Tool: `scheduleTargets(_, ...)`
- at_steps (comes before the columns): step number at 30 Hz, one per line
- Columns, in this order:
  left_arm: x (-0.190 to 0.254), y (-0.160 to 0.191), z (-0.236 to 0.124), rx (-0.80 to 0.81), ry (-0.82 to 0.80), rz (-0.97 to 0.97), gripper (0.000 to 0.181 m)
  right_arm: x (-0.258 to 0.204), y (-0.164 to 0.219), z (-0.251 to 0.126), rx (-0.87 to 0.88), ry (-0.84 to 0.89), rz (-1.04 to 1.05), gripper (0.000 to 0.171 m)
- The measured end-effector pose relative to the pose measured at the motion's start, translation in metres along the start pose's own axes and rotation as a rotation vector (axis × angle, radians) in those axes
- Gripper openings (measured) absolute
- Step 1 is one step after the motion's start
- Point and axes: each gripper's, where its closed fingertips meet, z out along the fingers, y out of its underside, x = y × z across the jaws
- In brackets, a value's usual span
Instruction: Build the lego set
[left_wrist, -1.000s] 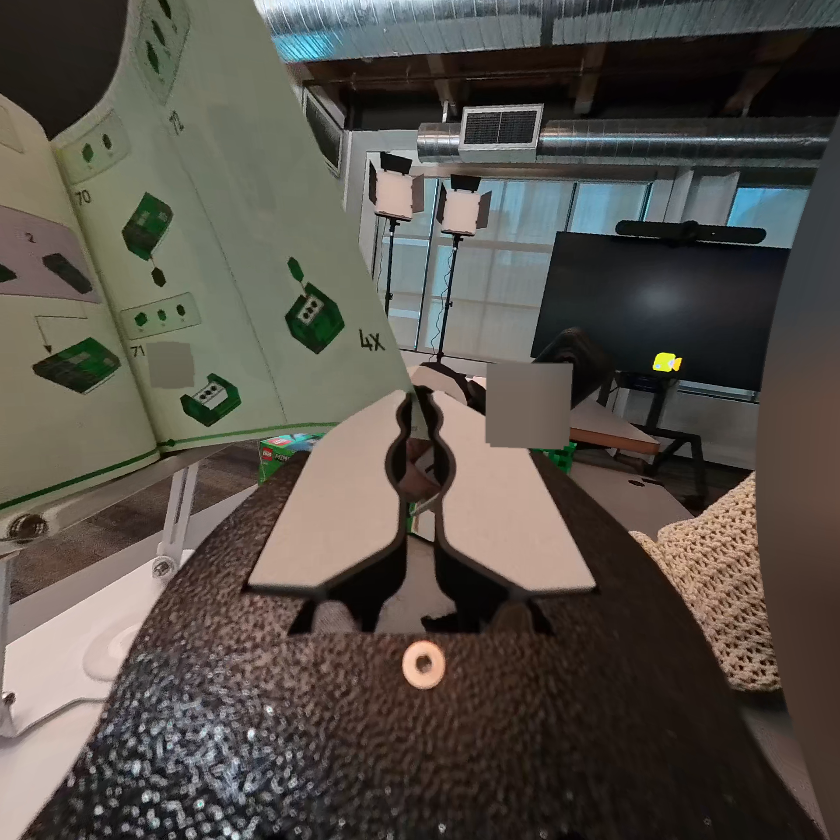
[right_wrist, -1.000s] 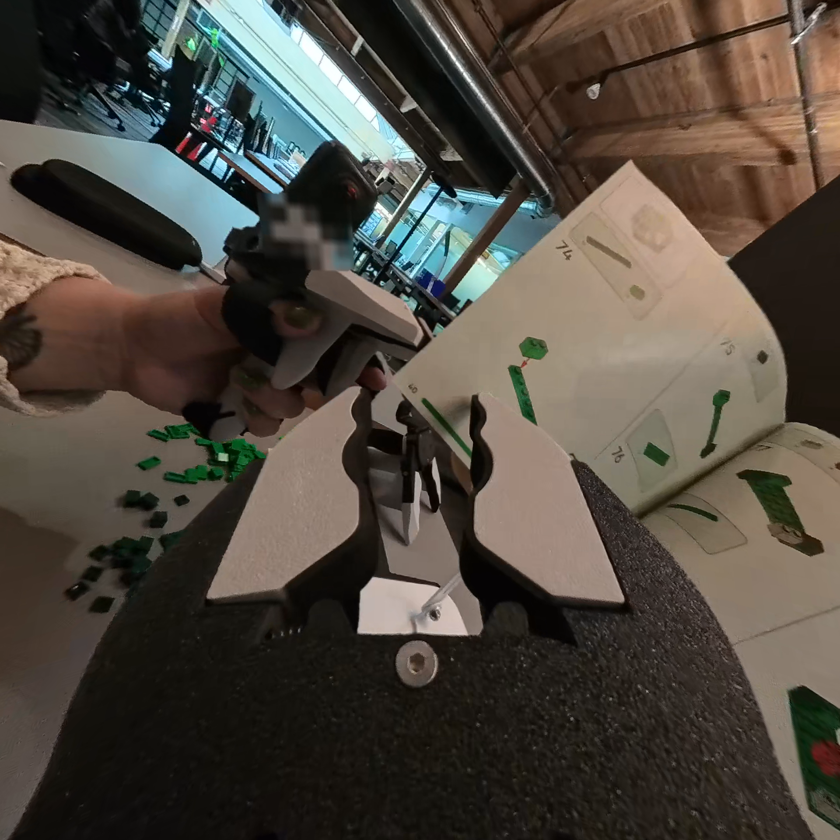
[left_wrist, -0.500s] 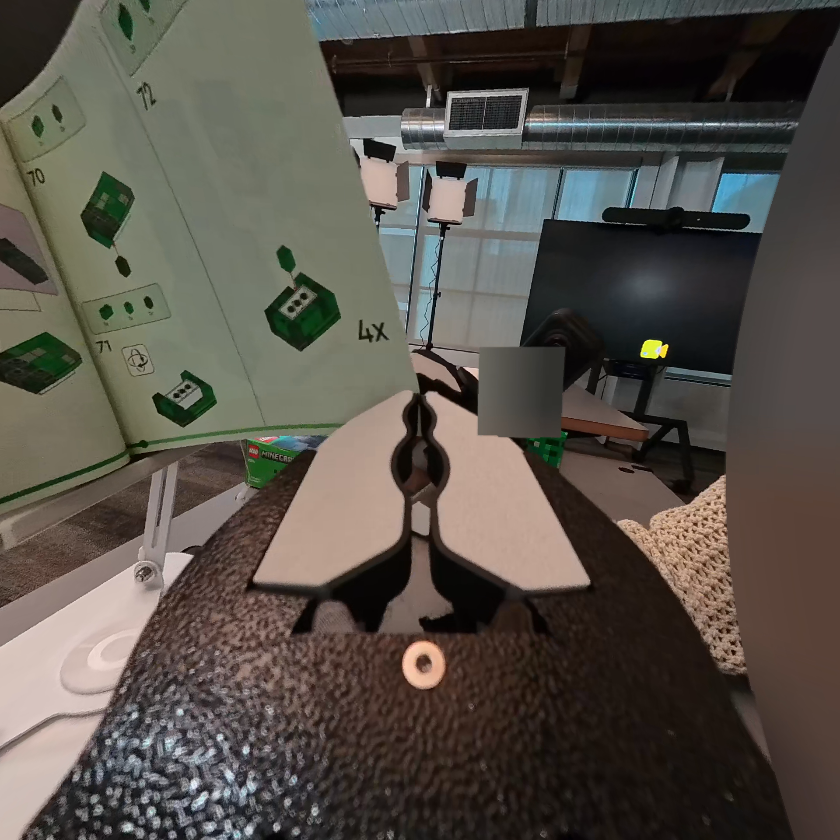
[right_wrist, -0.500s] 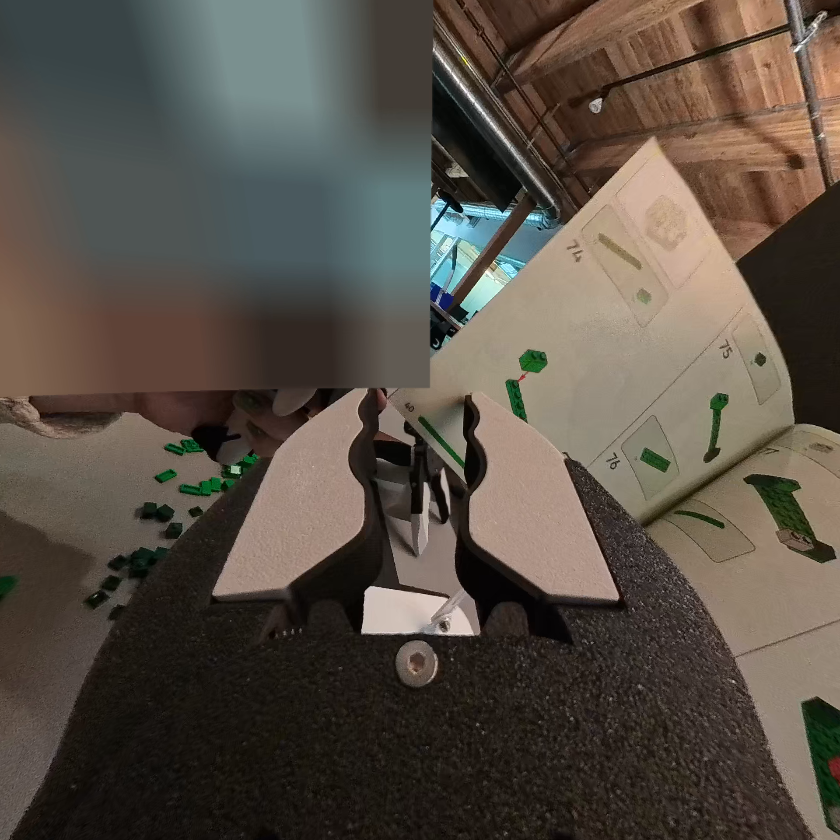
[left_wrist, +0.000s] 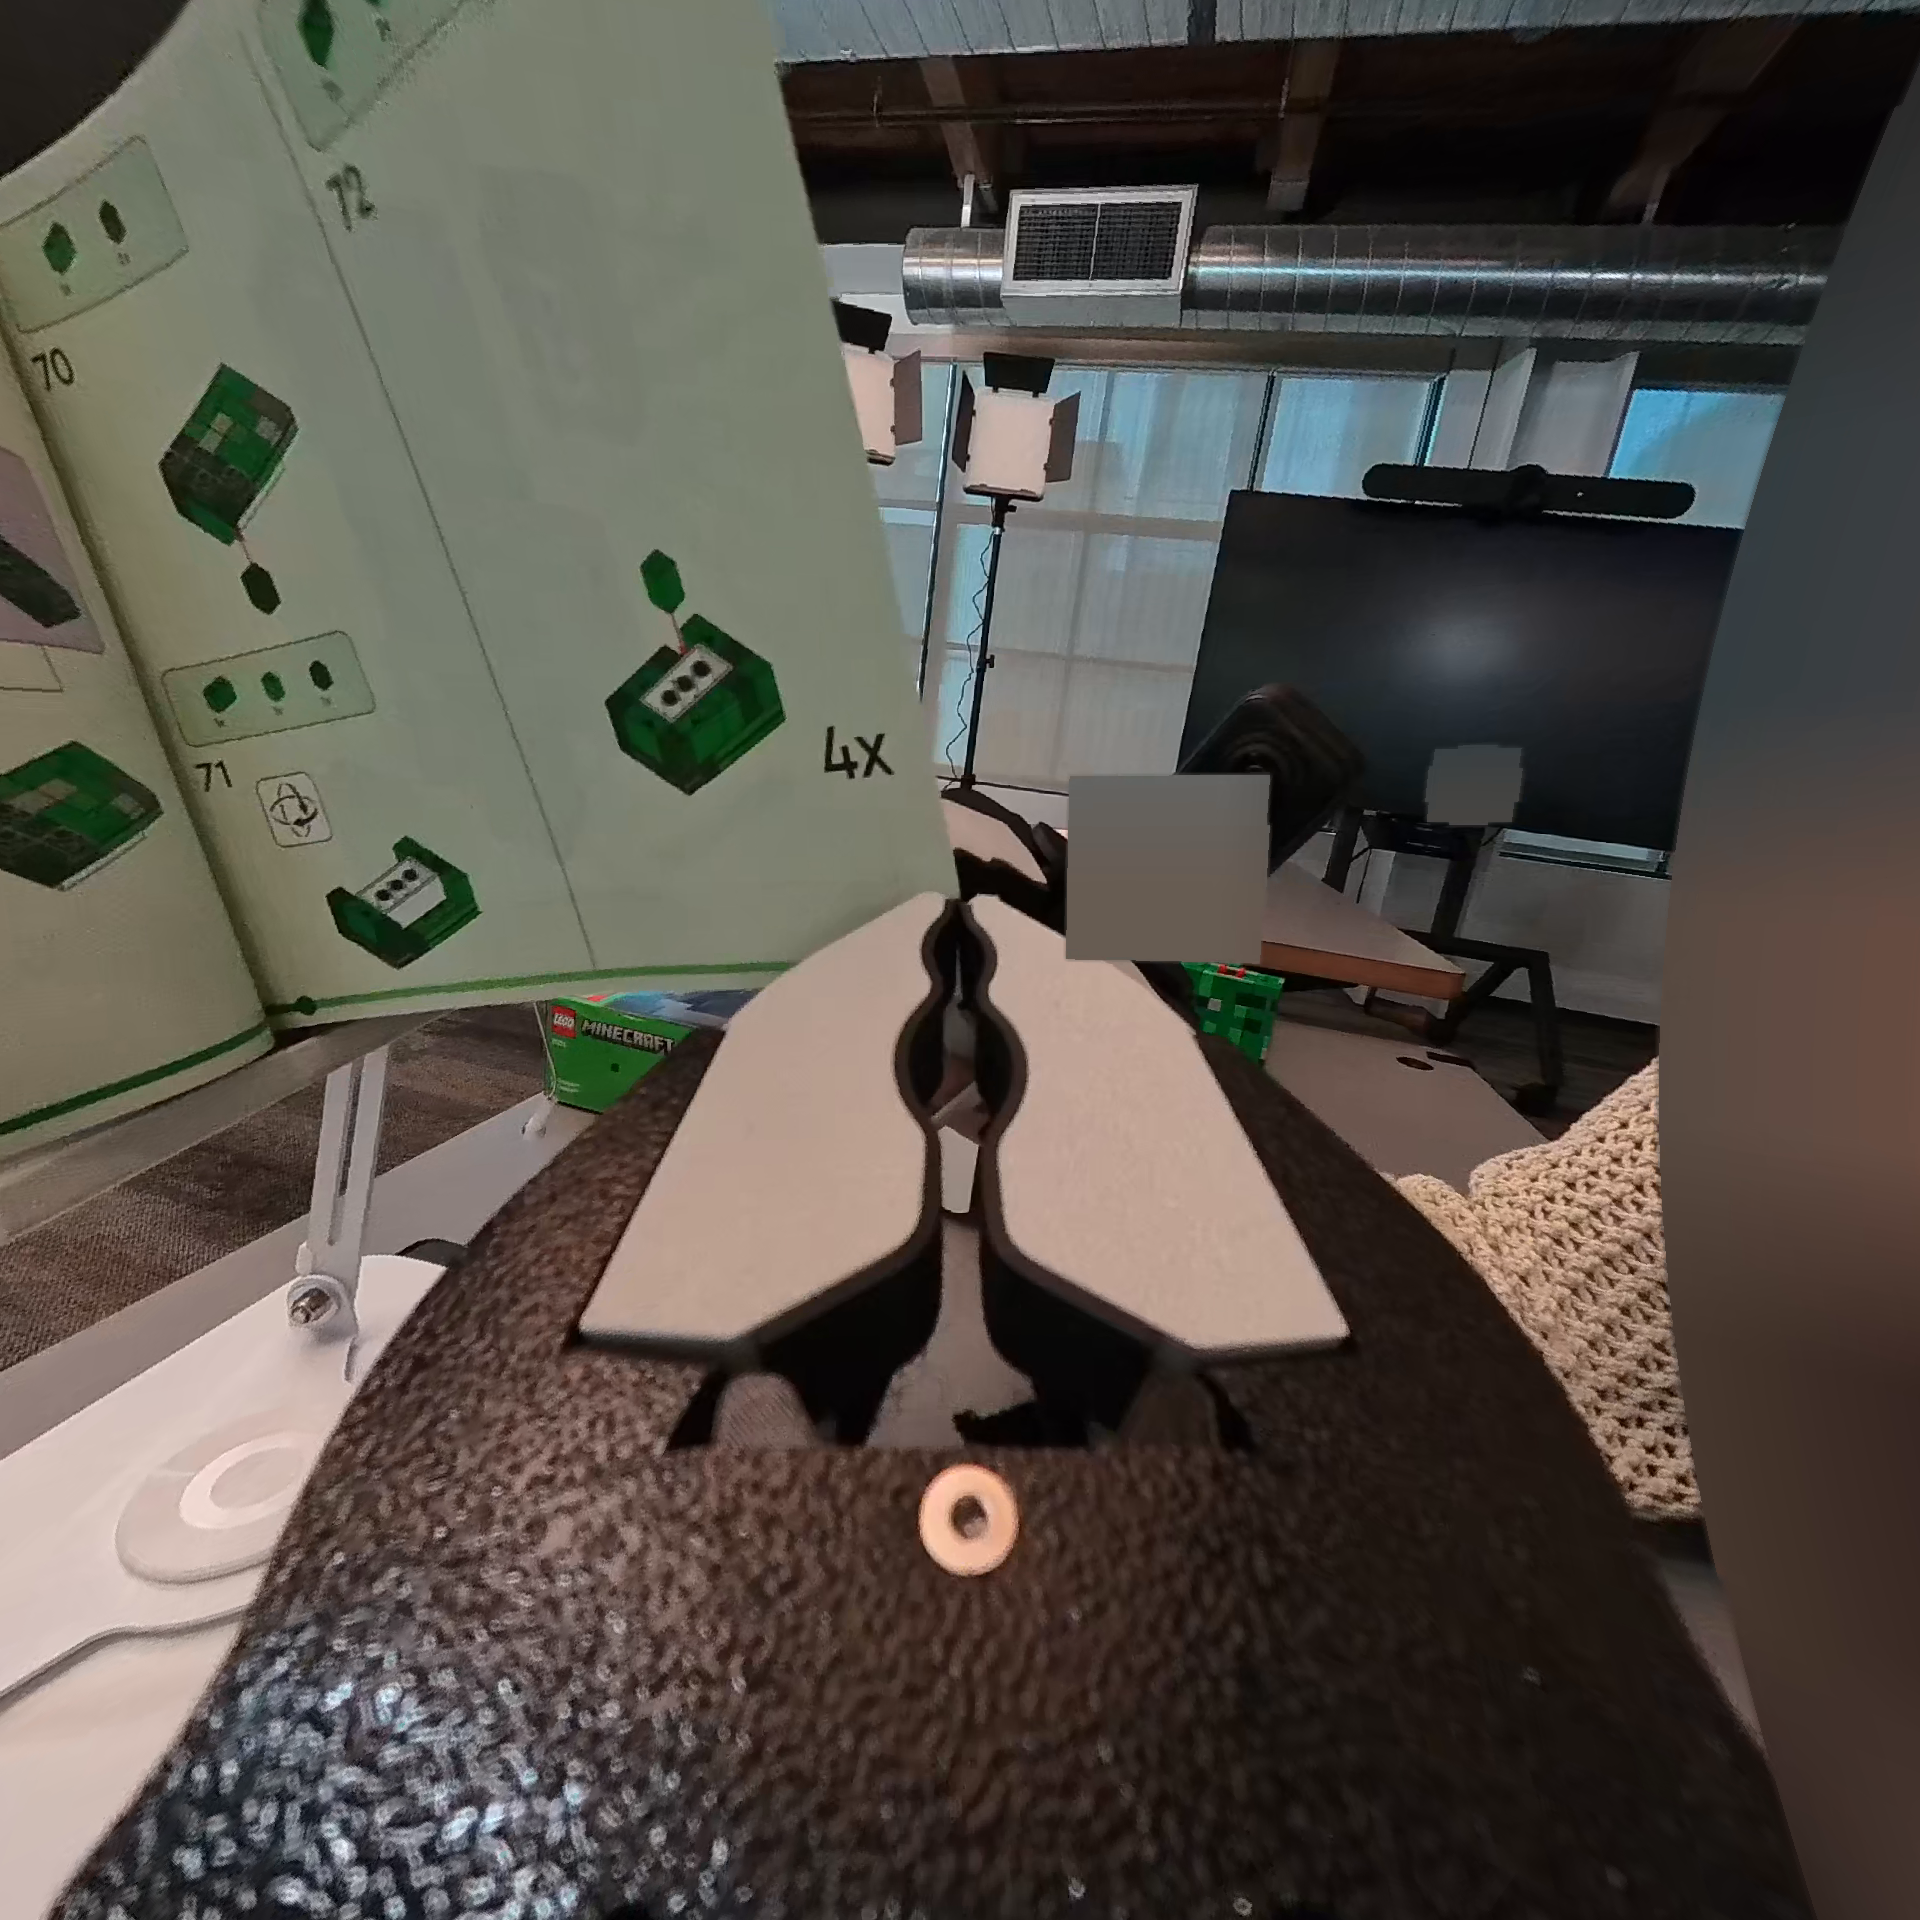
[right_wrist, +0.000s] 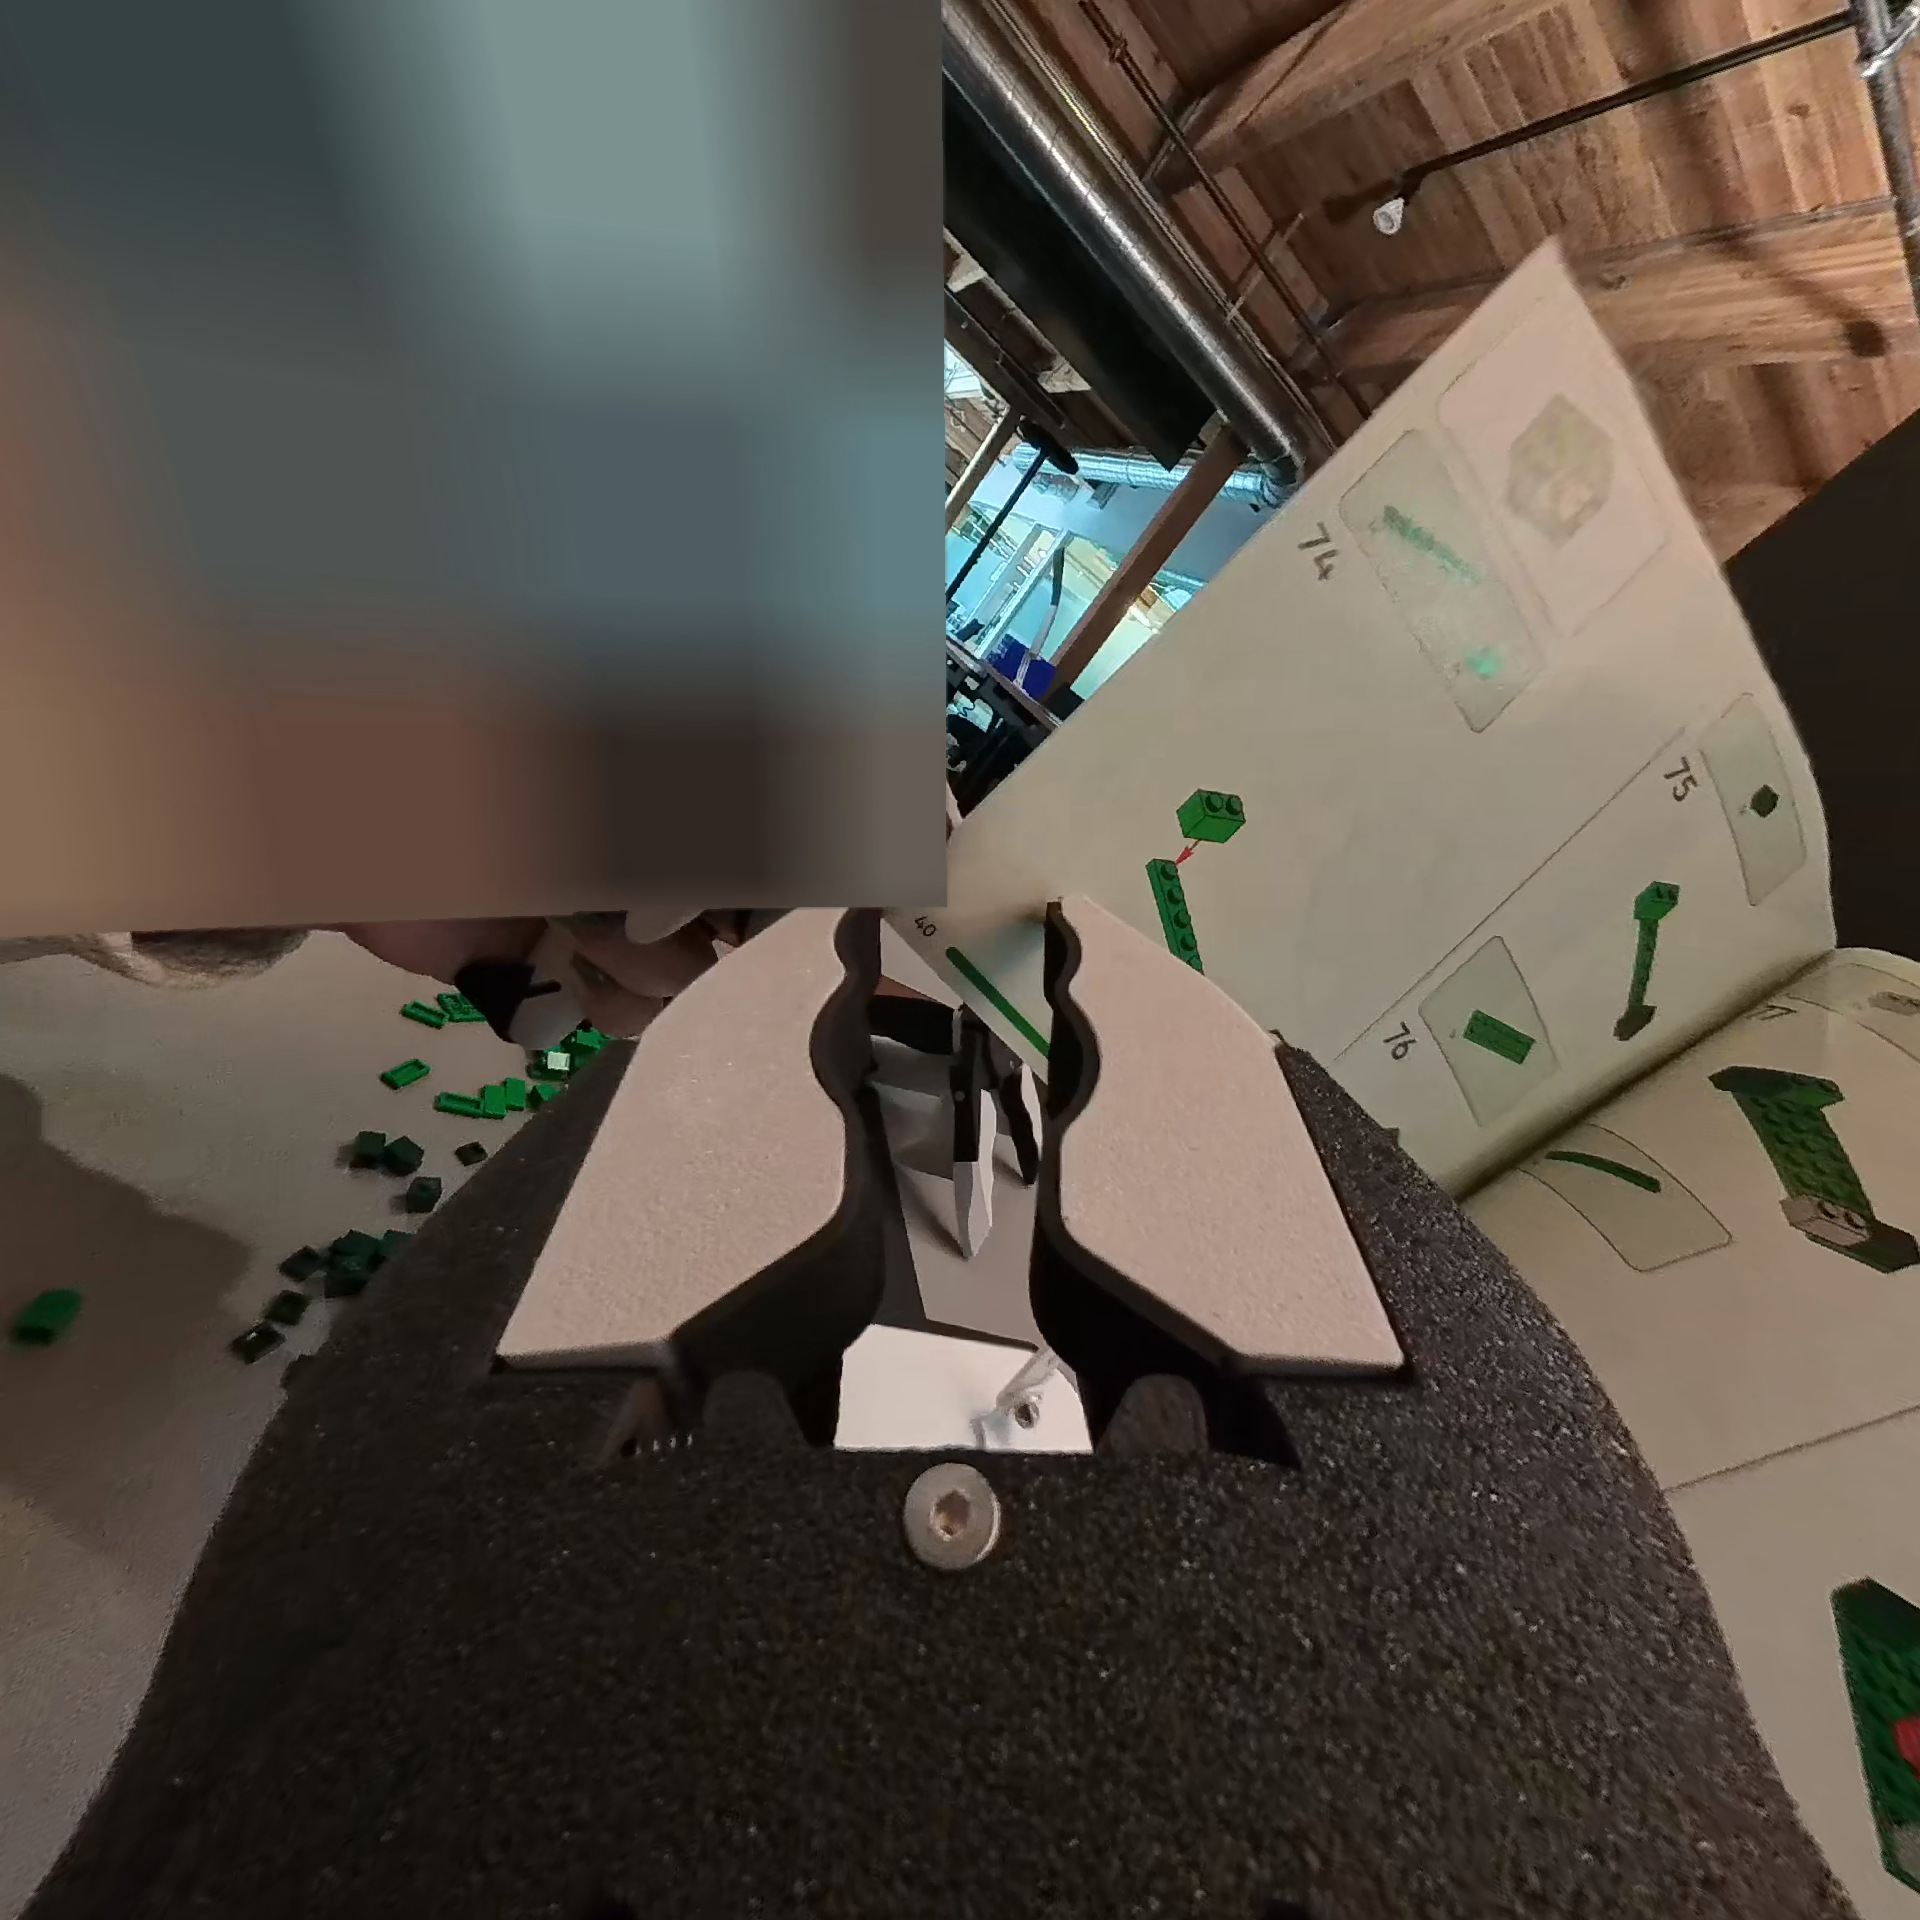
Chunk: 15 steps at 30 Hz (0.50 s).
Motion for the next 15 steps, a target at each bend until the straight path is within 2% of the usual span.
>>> scheduleTargets(15,0.0000,-0.0006,-0.0009,-0.004,0.001,-0.001,0.000,0.0012,-0.0033,-0.0048,-0.018,-0.005,-0.024,0.028)
